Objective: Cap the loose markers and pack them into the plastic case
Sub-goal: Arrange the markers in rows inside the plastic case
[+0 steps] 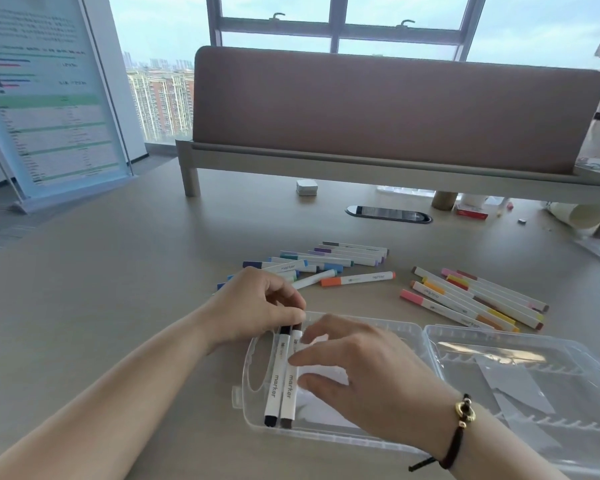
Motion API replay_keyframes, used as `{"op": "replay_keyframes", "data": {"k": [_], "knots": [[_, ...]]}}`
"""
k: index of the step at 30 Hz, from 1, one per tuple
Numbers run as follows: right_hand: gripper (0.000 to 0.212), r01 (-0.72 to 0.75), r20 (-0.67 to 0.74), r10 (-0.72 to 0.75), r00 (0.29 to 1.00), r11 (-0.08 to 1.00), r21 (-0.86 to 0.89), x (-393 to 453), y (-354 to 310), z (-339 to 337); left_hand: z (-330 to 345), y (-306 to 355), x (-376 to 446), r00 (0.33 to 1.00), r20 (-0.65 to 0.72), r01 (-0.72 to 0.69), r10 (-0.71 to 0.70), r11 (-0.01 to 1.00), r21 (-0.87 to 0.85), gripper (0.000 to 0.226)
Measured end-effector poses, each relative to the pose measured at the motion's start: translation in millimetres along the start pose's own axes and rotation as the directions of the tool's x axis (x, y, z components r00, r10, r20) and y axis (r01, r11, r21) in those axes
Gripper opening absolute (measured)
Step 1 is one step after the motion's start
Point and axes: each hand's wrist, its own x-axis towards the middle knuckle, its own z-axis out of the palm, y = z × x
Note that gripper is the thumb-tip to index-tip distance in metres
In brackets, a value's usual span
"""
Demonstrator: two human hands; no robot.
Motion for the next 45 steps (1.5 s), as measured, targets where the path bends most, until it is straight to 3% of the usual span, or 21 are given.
{"op": "replay_keyframes", "data": {"k": [13,22,29,38,45], "knots": [[0.032,0.1,0.077,-0.096,0.992,0.993,-0.061,-2,2,-7,-11,-6,1,0.992,0.116,0.032,-0.046,0.993,0.115,0.037],[0.043,0.094,0.046,-0.089,0.995,0.989,-0.114,-1,-4,0,-10,-5,1,0.992,0.121,0.014,-0.032,0.989,0.145,0.035],[0.039,0.055,0.047,-0.051,0.998,0.995,-0.081,-1,-6,-1,-8,-6,-1,0.993,0.111,0.014,-0.028,0.993,0.121,0.035],[0.04,0.099,0.178,-0.08,0.981,0.99,-0.099,-8,5,-11,6,0,-1,0.996,0.07,0.044,-0.058,0.982,0.181,0.025],[0.043,0.034,0.077,-0.035,0.996,0.999,0.01,-25,22,6,22,0,2,1.0,0.019,0.018,-0.024,0.967,0.255,0.016]]}}
